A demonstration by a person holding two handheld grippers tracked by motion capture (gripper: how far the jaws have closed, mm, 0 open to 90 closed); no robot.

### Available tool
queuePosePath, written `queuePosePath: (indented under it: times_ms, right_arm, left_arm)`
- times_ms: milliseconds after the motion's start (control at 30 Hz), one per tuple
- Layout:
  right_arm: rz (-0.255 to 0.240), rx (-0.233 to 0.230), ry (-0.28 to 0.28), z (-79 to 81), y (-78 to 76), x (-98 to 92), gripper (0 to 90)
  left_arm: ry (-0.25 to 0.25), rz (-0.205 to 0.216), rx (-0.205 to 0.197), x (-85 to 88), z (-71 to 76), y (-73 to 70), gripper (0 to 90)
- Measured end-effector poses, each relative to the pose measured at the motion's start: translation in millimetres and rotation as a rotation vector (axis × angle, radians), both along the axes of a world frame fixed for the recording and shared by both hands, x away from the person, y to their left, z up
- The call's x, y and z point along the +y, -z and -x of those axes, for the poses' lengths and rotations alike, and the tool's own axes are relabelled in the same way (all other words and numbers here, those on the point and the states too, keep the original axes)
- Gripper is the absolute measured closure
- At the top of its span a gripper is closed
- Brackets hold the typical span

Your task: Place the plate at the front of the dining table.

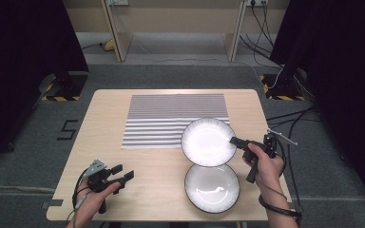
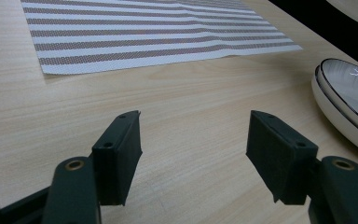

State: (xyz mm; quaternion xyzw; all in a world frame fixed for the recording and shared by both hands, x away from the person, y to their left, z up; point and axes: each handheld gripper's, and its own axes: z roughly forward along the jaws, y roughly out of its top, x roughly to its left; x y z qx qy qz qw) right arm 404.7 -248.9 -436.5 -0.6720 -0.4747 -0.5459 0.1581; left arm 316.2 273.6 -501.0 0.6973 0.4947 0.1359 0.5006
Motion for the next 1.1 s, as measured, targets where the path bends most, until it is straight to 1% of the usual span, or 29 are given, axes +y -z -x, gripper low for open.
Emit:
queuePosePath:
  times_ms: [133, 200, 433, 567, 700, 967, 1033, 1100]
  right_arm:
    - [0.013, 0.010, 0.003, -3.2, -1.8, 2.3, 76.5]
    - [0.020, 0.007, 0.002, -5.3, -2.5, 3.7, 76.4]
    - [0.013, 0.007, 0.003, -13.4, -4.1, 8.4, 76.2]
    - [0.022, 0.007, 0.002, -18.5, -5.4, 11.6, 76.2]
    - [0.021, -0.001, 0.006, -23.3, -6.4, 14.4, 76.1]
    - [0.014, 0.005, 0.013, -31.3, -10.0, 17.9, 76.1]
    - [0.003, 0.012, 0.014, -33.0, -11.8, 19.0, 76.1]
    - [-0.001, 0.007, 0.011, -34.3, -12.4, 19.9, 76.1]
  left_arm:
    - [0.001, 0.000, 0.003, 0.3, -0.4, 0.3, 34.9]
    - [0.003, 0.001, 0.003, 0.0, -0.5, 0.3, 34.9]
    - [0.003, 0.003, 0.000, 0.0, -0.5, -0.3, 34.9]
    - [0.002, 0.003, 0.001, 0.6, -0.6, -0.4, 34.9]
    - [0.003, 0.005, 0.000, 0.8, -0.7, -0.5, 34.9]
    - [0.003, 0.005, 0.000, 0.9, -0.4, -0.8, 34.9]
    - [0.002, 0.006, -0.002, 0.9, -0.4, -0.9, 34.8]
    - [0.004, 0.007, -0.001, 0.7, -0.5, -0.7, 34.9]
